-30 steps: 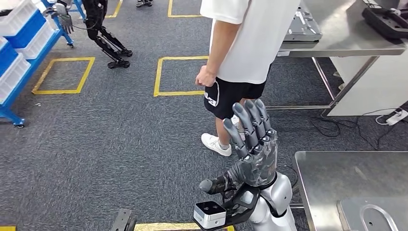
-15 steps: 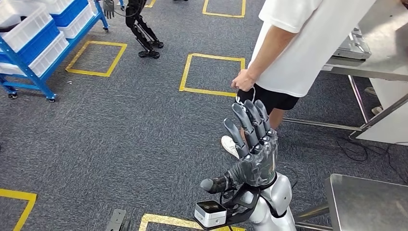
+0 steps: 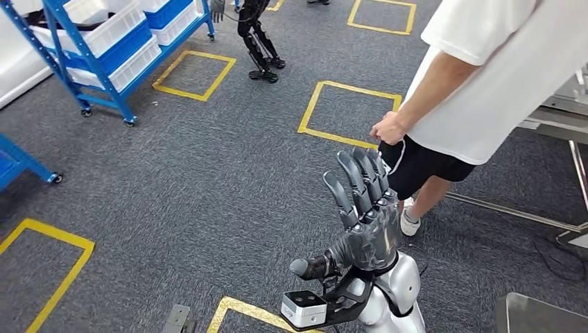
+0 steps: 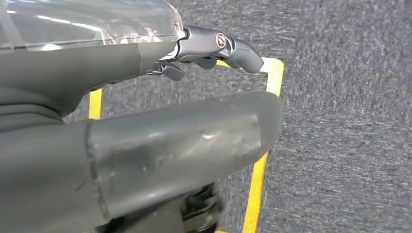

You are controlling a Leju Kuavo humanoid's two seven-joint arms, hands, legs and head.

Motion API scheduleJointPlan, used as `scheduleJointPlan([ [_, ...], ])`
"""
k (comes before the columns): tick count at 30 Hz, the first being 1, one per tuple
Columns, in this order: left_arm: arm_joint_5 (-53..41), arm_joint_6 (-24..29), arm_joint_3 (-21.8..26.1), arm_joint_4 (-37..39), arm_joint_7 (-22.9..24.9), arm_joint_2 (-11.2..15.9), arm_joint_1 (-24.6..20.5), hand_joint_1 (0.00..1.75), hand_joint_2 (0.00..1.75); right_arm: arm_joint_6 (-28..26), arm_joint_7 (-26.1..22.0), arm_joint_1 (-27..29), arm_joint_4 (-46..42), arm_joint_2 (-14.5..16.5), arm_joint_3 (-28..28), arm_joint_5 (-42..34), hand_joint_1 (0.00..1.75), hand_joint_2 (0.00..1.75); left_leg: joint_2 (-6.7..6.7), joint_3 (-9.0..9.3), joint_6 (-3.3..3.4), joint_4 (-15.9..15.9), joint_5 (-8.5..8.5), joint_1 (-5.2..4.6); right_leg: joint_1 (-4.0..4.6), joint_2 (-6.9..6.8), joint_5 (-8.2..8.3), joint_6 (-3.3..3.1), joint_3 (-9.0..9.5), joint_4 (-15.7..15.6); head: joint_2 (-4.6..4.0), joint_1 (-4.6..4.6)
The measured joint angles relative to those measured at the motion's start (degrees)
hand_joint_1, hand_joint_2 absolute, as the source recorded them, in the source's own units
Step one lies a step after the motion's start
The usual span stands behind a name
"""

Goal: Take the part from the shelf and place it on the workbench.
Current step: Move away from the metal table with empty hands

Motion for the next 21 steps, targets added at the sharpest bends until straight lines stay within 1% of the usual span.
scheduleJointPlan([
  [1, 0.1, 0.0, 0.0, 0.0, 0.0, 0.0, 0.1, 0.00, 0.00, 0.0, 0.0, 0.1, 0.1, 0.0, 0.0, 0.0, 0.00, 0.00, 0.24, -0.67, -0.19, 1.4, -0.13, 0.15, 0.05, -0.83, -0.13, 0.02, 0.03, 0.1, 0.00, 0.00],
  [2, 0.1, 0.0, 0.0, 0.0, 0.0, 0.0, 0.3, 0.00, 0.00, 0.0, 0.0, 0.1, 0.3, 0.0, 0.0, 0.1, 0.00, 0.00, 0.48, -0.14, -0.34, 0.6, 0.83, 0.28, 0.06, -1.58, -0.29, 0.10, 0.10, 0.1, 0.00, -0.01],
  [3, 0.2, 0.1, 0.0, 0.0, 0.1, 0.0, 0.5, 0.00, 0.00, 0.0, 0.0, 0.1, 0.3, 0.0, 0.0, 0.1, 0.00, 0.00, 0.99, 1.61, -0.41, -2.6, 2.65, 0.38, 0.05, -2.30, -0.49, 0.23, 0.24, 0.2, 0.00, -0.01],
  [4, 0.3, 0.1, 0.0, 0.0, 0.1, 0.0, 0.5, 0.00, 0.00, 0.0, 0.0, 0.1, 0.4, 0.0, 0.0, 0.2, 0.00, 0.00, 2.14, 3.87, -0.40, -6.9, 4.34, 0.39, 0.05, -2.98, -0.75, 0.44, 0.40, 0.4, 0.00, -0.01],
  [5, 0.4, 0.1, 0.0, 0.0, 0.1, 0.0, 0.5, 0.00, 0.00, 0.0, 0.0, 0.1, 0.4, 0.0, 0.0, 0.3, 0.00, 0.00, 3.18, 5.88, -0.18, -10.6, 5.58, 0.25, 0.17, -3.56, -1.03, 0.72, 0.53, 0.5, 0.00, 0.01],
  [6, 0.4, 0.1, 0.0, 0.0, 0.1, 0.0, 0.5, 0.00, 0.00, 0.0, 0.0, 0.1, 0.4, 0.0, 0.0, 0.4, 0.00, 0.00, 3.90, 7.23, 0.15, -13.2, 6.24, 0.06, 0.31, -4.05, -1.24, 1.00, 0.64, 0.7, 0.00, 0.02],
  [7, 0.5, 0.2, 0.0, 0.0, 0.2, 0.0, 0.5, 0.00, 0.00, 0.0, 0.0, 0.1, 0.4, 0.0, 0.0, 0.5, 0.00, 0.00, 4.21, 7.67, 0.52, -14.2, 6.24, -0.16, 0.46, -4.47, -1.39, 1.27, 0.72, 0.7, 0.00, 0.03],
  [8, 0.5, 0.2, 0.0, 0.0, 0.3, 0.0, 0.6, 0.00, 0.00, 0.0, 0.0, 0.1, 0.4, 0.0, 0.0, 0.7, 0.00, 0.00, 3.70, 7.64, 0.96, -14.2, 6.24, -0.39, 0.58, -4.88, -1.47, 1.50, 0.78, 0.7, 0.00, 0.04],
  [9, 0.5, 0.3, 0.0, 0.0, 0.3, 0.1, 0.7, 0.00, 0.00, 0.0, 0.0, 0.1, 0.4, 0.0, 0.0, 0.8, 0.00, 0.00, 3.07, 7.63, 1.35, -14.3, 6.31, -0.38, 0.55, -5.23, -1.59, 1.76, 0.87, 0.7, 0.00, 0.03],
  [10, 0.4, 0.3, 0.0, 0.0, 0.4, 0.1, 0.9, 0.00, 0.00, 0.0, 0.0, 0.1, 0.4, 0.0, 0.0, 0.9, 0.00, 0.00, 2.53, 7.68, 1.70, -14.5, 6.41, -0.32, 0.41, -4.80, -1.97, 2.07, 0.91, 0.9, 0.00, 0.04],
  [11, 0.4, 0.4, 0.0, 0.0, 0.4, 0.1, 0.9, 0.00, 0.00, 0.0, 0.0, 0.1, 0.4, 0.0, 0.0, 1.0, 0.00, 0.00, 1.97, 7.76, 2.10, -14.7, 6.54, -0.23, 0.25, -3.70, -2.80, 2.34, 0.56, 2.0, 0.00, 0.04],
  [12, 0.3, 0.4, 0.0, 0.0, 0.5, 0.1, 0.9, 0.00, 0.00, 0.0, 0.0, 0.2, 0.4, 0.0, 0.0, 1.1, 0.00, 0.00, 1.41, 7.85, 2.45, -14.9, 6.69, -0.11, 0.08, -2.15, -4.23, 2.56, -0.41, 4.2, 0.00, 0.06],
  [13, 0.3, 0.4, 0.0, 0.0, 0.5, 0.1, 0.8, 0.00, 0.00, 0.0, 0.0, 0.3, 0.4, 0.0, -0.1, 1.1, 0.00, 0.00, 0.83, 7.83, 2.69, -14.9, 6.77, -0.12, -0.05, -0.43, -5.98, 2.66, -1.97, 7.6, 0.00, 0.06],
  [14, 0.2, 0.4, 0.0, 0.0, 0.5, 0.1, 0.7, 0.00, 0.00, 0.0, 0.0, 0.4, 0.4, -0.1, -0.3, 1.1, 0.00, 0.00, 0.20, 7.80, 2.87, -14.9, 6.80, -0.18, -0.09, 0.62, -7.72, 2.67, -4.03, 11.6, 0.00, 0.05],
  [15, 0.1, 0.4, 0.0, 0.0, 0.5, 0.1, 0.6, 0.00, 0.00, 0.0, 0.0, 0.7, 0.4, -0.1, -0.5, 1.1, 0.00, 0.00, -0.54, 7.78, 2.95, -14.9, 6.81, -0.26, -0.10, 1.11, -8.83, 2.66, -5.98, 15.1, 0.00, 0.06],
  [16, 0.1, 0.5, 0.0, 0.0, 0.5, 0.1, 0.6, 0.00, 0.00, 0.0, 0.0, 0.8, 0.5, -0.1, -0.7, 1.1, 0.00, 0.00, -1.33, 7.79, 2.98, -14.8, 6.80, -0.33, -0.10, 1.31, -8.85, 2.59, -7.25, 17.0, 0.00, 0.05],
  [17, 0.0, 0.5, 0.0, 0.0, 0.6, 0.1, 0.7, 0.00, 0.00, 0.0, 0.0, 0.9, 0.5, -0.1, -0.8, 1.1, 0.00, 0.00, -2.15, 7.80, 2.99, -14.8, 6.79, -0.38, -0.09, 1.44, -7.78, 2.46, -7.55, 16.8, 0.00, 0.06],
  [18, -0.1, 0.5, 0.0, 0.0, 0.6, 0.1, 0.7, 0.00, 0.00, 0.0, 0.0, 1.0, 0.5, -0.1, -0.9, 1.1, 0.00, 0.00, -2.98, 7.81, 2.97, -14.7, 6.78, -0.40, -0.09, 1.67, -5.78, 2.25, -6.80, 14.5, 0.00, 0.06],
  [19, -0.1, 0.5, 0.0, 0.0, 0.6, 0.1, 0.6, 0.00, 0.00, 0.0, 0.0, 1.0, 0.5, -0.1, -0.9, 1.1, 0.00, 0.00, -3.78, 7.80, 2.93, -14.5, 6.75, -0.38, -0.08, 2.51, -3.37, 1.98, -5.26, 10.7, 0.00, 0.06],
  [20, -0.2, 0.6, 0.0, 0.0, 0.6, 0.0, 0.6, 0.00, 0.00, 0.0, 0.0, 1.0, 0.5, -0.1, -0.9, 1.1, 0.00, 0.00, -4.49, 7.73, 2.81, -14.4, 6.71, -0.41, -0.11, 3.91, -1.65, 1.69, -3.67, 6.9, 0.00, 0.05],
  [21, -0.2, 0.6, 0.0, 0.0, 0.6, -0.1, 0.5, 0.00, 0.00, 0.0, 0.0, 1.0, 0.5, -0.1, -0.9, 1.1, 0.00, 0.00, -5.18, 7.59, 2.61, -14.3, 6.70, -0.38, -0.13, 5.05, -0.54, 1.52, -2.47, 4.0, 0.00, 0.06],
])
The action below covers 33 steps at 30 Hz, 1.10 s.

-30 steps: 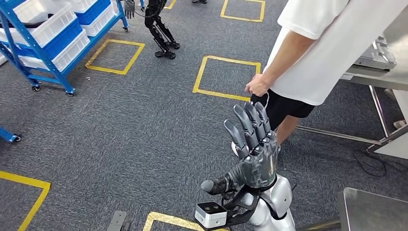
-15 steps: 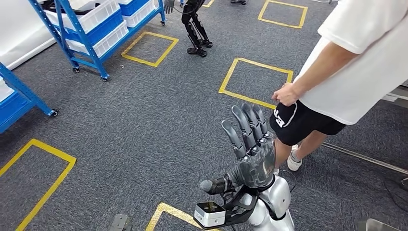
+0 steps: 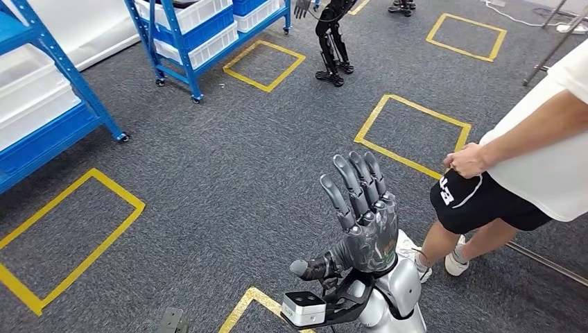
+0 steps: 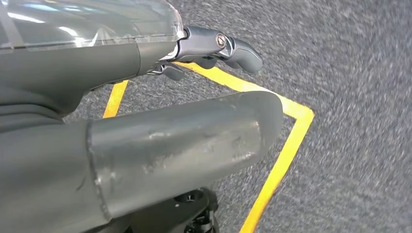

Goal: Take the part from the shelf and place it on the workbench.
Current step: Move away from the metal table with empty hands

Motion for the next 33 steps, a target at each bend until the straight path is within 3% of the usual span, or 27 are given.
scheduleJointPlan([
  [2, -0.1, 0.0, 0.0, 0.0, 0.0, -0.1, -0.1, 0.00, 0.00, 0.0, 0.0, 0.0, 0.0, 0.0, 0.0, 0.0, 0.00, 0.00, -1.17, -0.36, -0.64, 0.0, 0.11, 0.17, 0.13, 1.01, 0.25, -0.12, 0.84, -2.2, 0.00, -0.01],
  [3, -0.1, 0.0, 0.0, 0.0, 0.1, -0.1, 0.0, 0.00, 0.00, 0.0, 0.0, 0.0, 0.0, 0.0, 0.0, 0.0, 0.00, 0.00, -1.81, -0.52, -1.05, -0.1, 0.25, 0.27, 0.17, 0.37, 0.38, -0.20, 0.97, -2.4, 0.00, -0.01],
  [4, -0.1, 0.0, 0.0, 0.0, 0.1, -0.1, 0.0, 0.00, 0.00, 0.0, 0.0, 0.0, 0.0, 0.0, 0.0, 0.0, 0.00, 0.00, -1.57, -0.63, -1.35, 0.0, 0.19, 0.30, 0.12, -0.35, 0.55, -0.42, 1.22, -2.8, 0.00, -0.01],
  [6, -0.2, 0.0, 0.0, 0.0, 0.1, 0.0, -0.1, 0.00, 0.00, 0.0, 0.0, -0.1, 0.0, 0.1, -0.1, 0.1, 0.00, 0.00, 0.99, -1.71, -1.77, 2.3, -1.35, 0.13, -0.08, -1.96, 0.87, -1.03, 1.78, -3.6, 0.00, -0.07],
  [8, -0.2, 0.0, 0.0, 0.0, 0.1, -0.1, -0.5, 0.00, 0.00, 0.0, 0.0, 0.0, 0.0, 0.1, -0.1, 0.1, 0.00, 0.00, 4.15, -4.66, -2.10, 8.6, -4.82, 0.20, 0.03, -3.73, 0.87, -1.44, 1.97, -3.9, 0.00, -0.12],
  [10, -0.3, 0.0, 0.0, 0.0, 0.2, -0.1, -0.6, 0.00, 0.00, 0.0, 0.0, 0.0, 0.1, 0.1, -0.3, 0.1, 0.00, 0.00, 5.14, -7.55, -2.59, 14.7, -7.12, 0.53, 0.17, -5.55, 0.72, -1.55, 1.95, -3.9, 0.00, -0.11],
  [11, -0.3, -0.1, 0.0, 0.0, 0.2, -0.2, -0.6, 0.00, 0.00, 0.0, 0.0, 0.0, 0.1, 0.1, -0.3, 0.1, 0.00, 0.00, 5.38, -7.75, -2.84, 15.3, -6.82, 0.71, 0.18, -6.33, 0.62, -1.51, 1.96, -3.8, 0.00, -0.11],
  [12, -0.3, -0.1, 0.0, 0.0, 0.2, -0.2, -0.5, 0.00, 0.00, 0.0, 0.0, 0.0, 0.1, 0.1, -0.4, 0.1, 0.00, 0.00, 5.70, -6.73, -3.05, 13.6, -5.48, 0.89, 0.16, -7.07, 0.49, -1.39, 1.98, -3.7, 0.00, -0.11],
  [14, -0.3, -0.1, 0.0, 0.0, 0.2, -0.2, -0.6, 0.00, 0.00, 0.0, 0.0, 0.0, 0.1, 0.1, -0.4, 0.1, 0.00, 0.00, 7.42, -2.55, -3.22, 6.1, -2.18, 0.91, 0.18, -8.37, 0.03, -0.90, 2.00, -3.2, 0.00, -0.11],
  [15, -0.3, -0.1, -0.1, 0.0, 0.3, -0.2, -0.7, 0.00, 0.00, 0.0, 0.0, -0.1, 0.1, 0.1, -0.5, 0.1, 0.00, 0.00, 8.18, -0.89, -2.99, 2.9, -1.23, 0.78, 0.26, -8.95, -0.25, -0.56, 1.97, -2.9, 0.00, -0.08],
  [17, -0.4, 0.0, -0.2, 0.0, 0.4, -0.2, -0.8, 0.00, 0.00, 0.0, 0.0, -0.1, 0.1, 0.1, -0.5, 0.1, 0.00, 0.00, 8.69, 0.12, -2.26, 0.7, -1.23, 0.29, 0.49, -9.90, -0.60, 0.03, 1.95, -2.5, 0.00, -0.03],
  [19, -0.4, 0.0, -0.3, 0.0, 0.5, -0.1, -0.7, 0.00, 0.00, 0.0, 0.0, -0.2, 0.1, 0.1, -0.5, 0.1, 0.00, 0.00, 7.50, 0.05, -1.39, 0.5, -1.07, 0.26, 0.33, -10.39, -0.86, 0.61, 2.14, -2.4, 0.00, -0.02],
  [21, -0.5, 0.1, -0.4, 0.0, 0.6, 0.0, -0.6, 0.00, 0.00, 0.0, 0.0, -0.3, 0.1, 0.1, -0.5, 0.1, 0.00, 0.00, 6.42, 0.21, -0.62, 0.2, -0.86, 0.43, -0.03, -8.17, -2.45, 1.22, 1.46, -0.4, 0.00, -0.02],
  [23, -0.5, 0.1, -0.4, 0.0, 0.7, 0.0, -0.8, 0.00, 0.00, 0.0, 0.0, -0.2, 0.1, 0.1, -0.7, 0.2, 0.00, 0.00, 5.38, 0.21, -0.13, 0.1, -0.72, 0.46, -0.18, -4.95, -5.79, 1.45, -1.52, 5.9, 0.00, 0.00],
  [25, -0.5, 0.1, -0.5, 0.0, 0.7, 0.0, -0.9, 0.00, 0.00, 0.0, 0.0, 0.1, 0.1, 0.0, -0.8, 0.2, 0.00, 0.00, 4.05, 0.15, 0.07, 0.1, -0.69, 0.32, -0.16, -3.91, -8.04, 1.38, -5.17, 12.6, 0.00, 0.01],
  [26, -0.5, 0.1, -0.5, 0.0, 0.7, 0.0, -0.9, 0.00, 0.00, 0.0, 0.0, 0.1, 0.1, 0.0, -0.9, 0.2, 0.00, 0.00, 3.29, 0.16, 0.09, 0.2, -0.69, 0.25, -0.15, -3.77, -7.66, 1.27, -5.98, 13.7, 0.00, -0.01],
  [27, -0.5, 0.1, -0.5, 0.0, 0.7, 0.0, -0.8, 0.00, 0.00, 0.0, 0.0, 0.1, 0.1, 0.0, -0.9, 0.2, 0.00, 0.00, 2.48, 0.21, 0.09, 0.2, -0.69, 0.21, -0.15, -3.58, -6.16, 1.07, -5.71, 12.5, 0.00, -0.01],
  [28, -0.5, 0.1, -0.5, 0.0, 0.7, 0.0, -0.8, 0.00, 0.00, 0.0, 0.0, 0.1, 0.1, 0.0, -0.9, 0.2, 0.00, 0.00, 1.67, 0.25, 0.07, 0.2, -0.69, 0.19, -0.15, -3.08, -3.94, 0.80, -4.45, 9.4, 0.00, -0.01],
  [30, -0.4, 0.0, -0.5, 0.0, 0.7, 0.0, -0.9, 0.00, 0.00, 0.0, 0.0, 0.1, 0.1, 0.0, -0.9, 0.4, 0.00, 0.00, 0.17, 0.19, -0.12, 0.3, -0.67, 0.16, -0.20, -0.71, -0.43, 0.23, -1.25, 2.0, 0.00, -0.01],
  [32, -0.4, 0.0, -0.6, 0.0, 0.6, -0.1, -1.0, 0.00, 0.00, 0.0, 0.0, 0.1, 0.1, 0.0, -1.0, 0.6, 0.00, 0.00, -1.07, -0.13, -0.66, 0.4, -0.57, 0.24, -0.10, 0.71, 0.31, -0.03, 0.25, -1.5, 0.00, -0.01],
  [33, -0.4, -0.1, -0.6, 0.0, 0.6, -0.1, -1.0, 0.00, 0.00, 0.0, 0.0, 0.1, 0.2, 0.0, -1.0, 0.7, 0.00, 0.00, -1.73, -0.29, -1.07, 0.3, -0.48, 0.30, -0.01, 0.36, 0.24, -0.11, 0.46, -1.9, 0.00, -0.02],
])
